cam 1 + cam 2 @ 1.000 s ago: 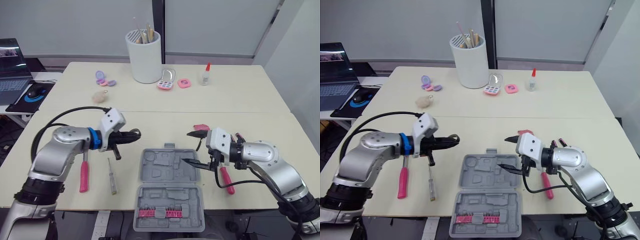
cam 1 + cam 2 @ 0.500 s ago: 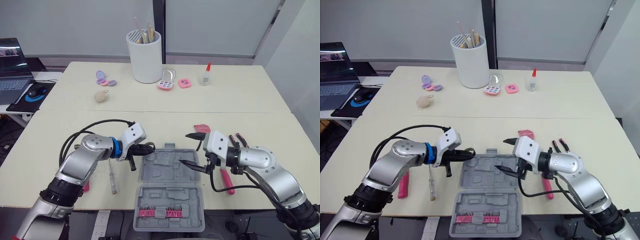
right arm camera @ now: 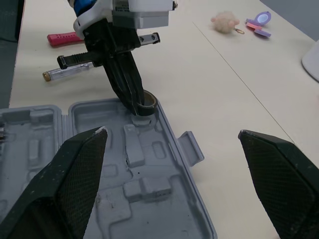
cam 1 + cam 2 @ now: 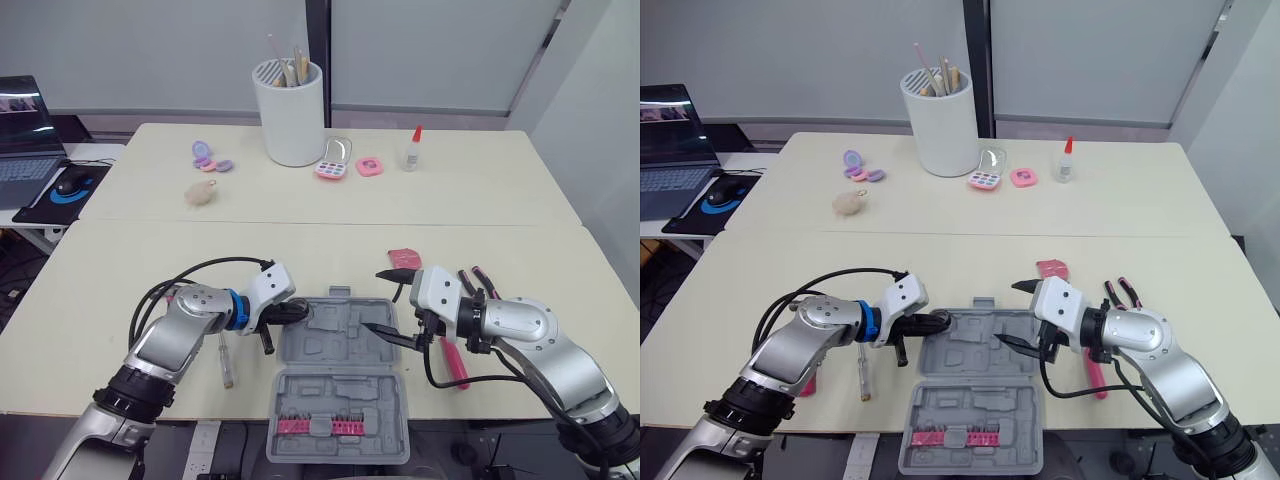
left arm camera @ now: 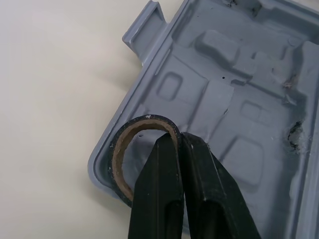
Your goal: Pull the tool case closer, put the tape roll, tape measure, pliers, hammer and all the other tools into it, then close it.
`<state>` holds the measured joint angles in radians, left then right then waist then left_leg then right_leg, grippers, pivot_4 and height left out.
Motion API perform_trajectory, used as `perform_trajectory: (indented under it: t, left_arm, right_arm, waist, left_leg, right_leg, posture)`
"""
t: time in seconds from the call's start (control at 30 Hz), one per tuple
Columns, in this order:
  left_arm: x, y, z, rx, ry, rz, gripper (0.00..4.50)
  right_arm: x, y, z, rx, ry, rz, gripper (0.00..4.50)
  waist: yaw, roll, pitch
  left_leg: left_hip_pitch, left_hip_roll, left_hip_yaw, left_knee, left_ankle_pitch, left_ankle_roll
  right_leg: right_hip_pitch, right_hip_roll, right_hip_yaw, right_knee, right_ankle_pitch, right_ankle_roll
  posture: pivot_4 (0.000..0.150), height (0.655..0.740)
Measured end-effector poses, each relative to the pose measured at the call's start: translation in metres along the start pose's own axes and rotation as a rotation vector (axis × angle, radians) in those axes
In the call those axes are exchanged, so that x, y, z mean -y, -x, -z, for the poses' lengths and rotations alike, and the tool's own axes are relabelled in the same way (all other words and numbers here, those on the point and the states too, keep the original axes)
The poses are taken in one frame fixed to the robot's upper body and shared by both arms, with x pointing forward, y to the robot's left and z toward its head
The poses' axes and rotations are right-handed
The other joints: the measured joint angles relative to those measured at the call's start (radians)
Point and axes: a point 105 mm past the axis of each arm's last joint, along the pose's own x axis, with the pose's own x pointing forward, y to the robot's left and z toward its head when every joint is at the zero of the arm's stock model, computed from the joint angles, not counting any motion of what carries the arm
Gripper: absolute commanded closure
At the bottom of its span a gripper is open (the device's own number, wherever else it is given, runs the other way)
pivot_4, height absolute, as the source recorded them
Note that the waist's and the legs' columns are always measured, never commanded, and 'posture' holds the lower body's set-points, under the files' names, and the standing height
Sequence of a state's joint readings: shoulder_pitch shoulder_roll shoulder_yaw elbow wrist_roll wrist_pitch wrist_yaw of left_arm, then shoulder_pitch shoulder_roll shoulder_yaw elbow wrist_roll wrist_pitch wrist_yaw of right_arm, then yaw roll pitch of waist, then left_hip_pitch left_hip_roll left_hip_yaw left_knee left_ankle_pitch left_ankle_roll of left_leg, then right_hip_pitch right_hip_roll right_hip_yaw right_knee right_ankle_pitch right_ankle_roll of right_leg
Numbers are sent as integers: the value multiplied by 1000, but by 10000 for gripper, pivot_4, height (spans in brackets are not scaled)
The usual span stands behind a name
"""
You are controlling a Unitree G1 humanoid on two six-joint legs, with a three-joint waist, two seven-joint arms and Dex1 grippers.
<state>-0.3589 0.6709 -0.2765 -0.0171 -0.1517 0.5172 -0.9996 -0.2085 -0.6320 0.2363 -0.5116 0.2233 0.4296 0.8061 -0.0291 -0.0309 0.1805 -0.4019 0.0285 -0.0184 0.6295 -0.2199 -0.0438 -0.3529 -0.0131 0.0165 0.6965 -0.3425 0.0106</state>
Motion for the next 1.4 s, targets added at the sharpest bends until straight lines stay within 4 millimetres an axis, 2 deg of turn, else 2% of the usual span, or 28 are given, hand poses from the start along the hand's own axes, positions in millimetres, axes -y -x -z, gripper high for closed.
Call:
perform_trajectory:
  t: [0.4, 1.4]
  left_arm:
    - [1, -9, 2, 13, 6, 2, 44861]
    - [1, -13, 5, -6, -46, -3, 44861]
  right_arm:
    - [-3, 1, 0, -5, -4, -4, 0]
    - [-5, 0, 2, -4, -10, 2, 0]
  waist:
    - [0, 0, 0]
    - [-1, 0, 0]
  left_leg:
    - [0, 0, 0, 0, 0, 0]
    - [1, 0, 0, 0, 0, 0]
  right_leg:
    - [0, 0, 0, 0, 0, 0]
    - [1, 0, 0, 0, 0, 0]
  posture:
    - [1500, 7400]
    - [1500, 7400]
